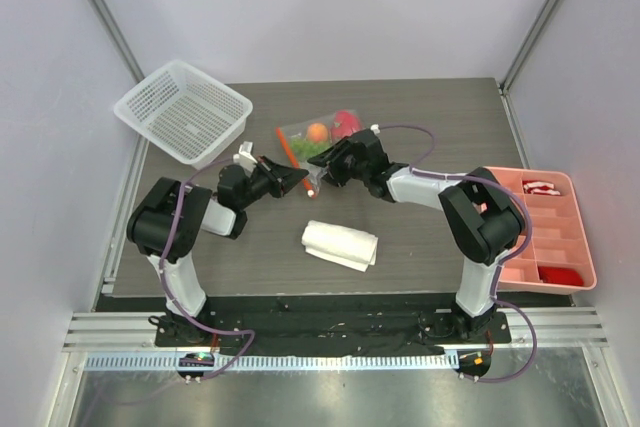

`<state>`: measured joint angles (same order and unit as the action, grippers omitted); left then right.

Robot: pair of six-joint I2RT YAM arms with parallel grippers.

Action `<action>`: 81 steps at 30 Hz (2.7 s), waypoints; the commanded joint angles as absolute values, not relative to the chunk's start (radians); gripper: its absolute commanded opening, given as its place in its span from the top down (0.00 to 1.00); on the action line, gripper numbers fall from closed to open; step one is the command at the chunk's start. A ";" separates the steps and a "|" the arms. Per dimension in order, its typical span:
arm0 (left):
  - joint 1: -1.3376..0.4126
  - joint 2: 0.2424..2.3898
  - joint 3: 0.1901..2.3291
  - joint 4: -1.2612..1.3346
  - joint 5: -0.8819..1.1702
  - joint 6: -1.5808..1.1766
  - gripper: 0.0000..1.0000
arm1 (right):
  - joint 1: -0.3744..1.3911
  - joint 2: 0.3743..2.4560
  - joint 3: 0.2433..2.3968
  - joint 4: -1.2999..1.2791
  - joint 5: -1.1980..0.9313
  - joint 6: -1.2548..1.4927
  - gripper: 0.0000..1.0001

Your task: Open the zip-top bag and remove the fake food

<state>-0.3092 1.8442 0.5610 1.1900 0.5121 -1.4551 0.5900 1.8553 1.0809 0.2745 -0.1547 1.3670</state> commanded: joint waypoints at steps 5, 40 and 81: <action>-0.305 1.698 0.575 0.941 0.528 -1.294 0.95 | 0.595 1.732 1.054 0.144 -0.087 1.209 0.29; -0.249 2.054 0.652 1.500 0.479 -1.583 0.56 | 0.575 1.759 1.032 0.384 -0.279 1.391 0.99; -0.279 1.747 0.520 1.342 0.532 -1.600 1.00 | 0.696 1.747 0.715 0.858 -0.074 1.638 0.36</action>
